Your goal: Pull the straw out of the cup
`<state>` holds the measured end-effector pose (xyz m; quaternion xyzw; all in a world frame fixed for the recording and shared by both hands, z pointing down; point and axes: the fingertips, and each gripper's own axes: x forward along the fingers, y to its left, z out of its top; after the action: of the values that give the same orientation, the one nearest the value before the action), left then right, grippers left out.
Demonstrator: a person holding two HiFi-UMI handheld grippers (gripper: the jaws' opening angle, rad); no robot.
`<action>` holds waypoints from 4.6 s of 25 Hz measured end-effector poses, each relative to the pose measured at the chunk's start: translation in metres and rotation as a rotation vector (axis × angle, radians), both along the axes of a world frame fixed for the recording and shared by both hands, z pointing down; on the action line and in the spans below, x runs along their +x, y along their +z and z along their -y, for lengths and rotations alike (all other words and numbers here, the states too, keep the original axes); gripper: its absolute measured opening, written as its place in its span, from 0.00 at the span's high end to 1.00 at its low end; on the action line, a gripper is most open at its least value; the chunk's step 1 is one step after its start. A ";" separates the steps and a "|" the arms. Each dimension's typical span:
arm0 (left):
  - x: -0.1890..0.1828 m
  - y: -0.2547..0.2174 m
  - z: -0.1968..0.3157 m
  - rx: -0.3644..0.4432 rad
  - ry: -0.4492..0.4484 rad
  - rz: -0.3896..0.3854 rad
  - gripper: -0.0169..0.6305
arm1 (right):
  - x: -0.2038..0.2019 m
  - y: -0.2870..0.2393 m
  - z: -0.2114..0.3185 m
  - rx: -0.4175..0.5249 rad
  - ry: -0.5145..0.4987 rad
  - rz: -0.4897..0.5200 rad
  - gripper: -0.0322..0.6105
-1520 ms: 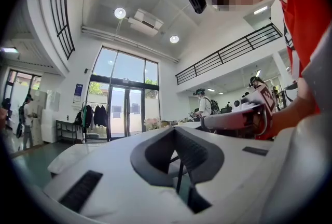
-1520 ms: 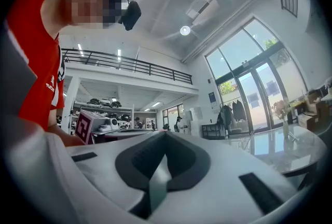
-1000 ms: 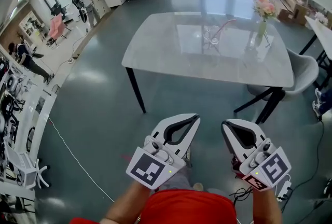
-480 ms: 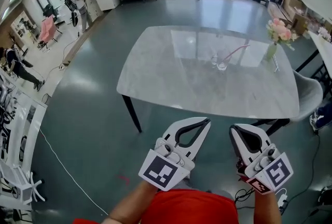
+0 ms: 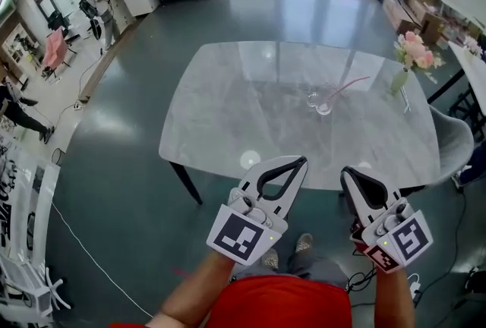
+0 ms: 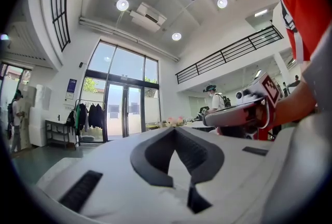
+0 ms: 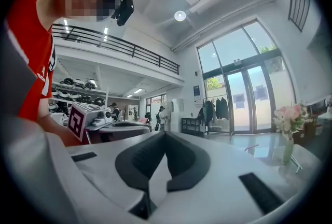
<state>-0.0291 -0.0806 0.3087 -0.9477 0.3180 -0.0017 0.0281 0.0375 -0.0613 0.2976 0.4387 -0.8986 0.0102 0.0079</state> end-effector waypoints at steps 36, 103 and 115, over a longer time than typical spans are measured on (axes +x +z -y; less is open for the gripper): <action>0.065 0.059 0.209 -0.098 -0.158 0.096 0.95 | 0.125 0.157 0.275 -0.409 0.184 0.005 0.66; 0.068 0.028 0.182 -0.069 0.005 0.045 0.95 | 0.088 0.019 0.194 -0.035 -0.004 0.088 0.90; 0.074 0.028 0.179 -0.067 0.022 0.040 0.95 | 0.085 0.026 0.191 -0.052 -0.008 0.055 0.90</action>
<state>0.0447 -0.2599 0.3371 -0.9513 0.3066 -0.0310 0.0028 0.1229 -0.2527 0.3232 0.4344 -0.8995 0.0455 -0.0055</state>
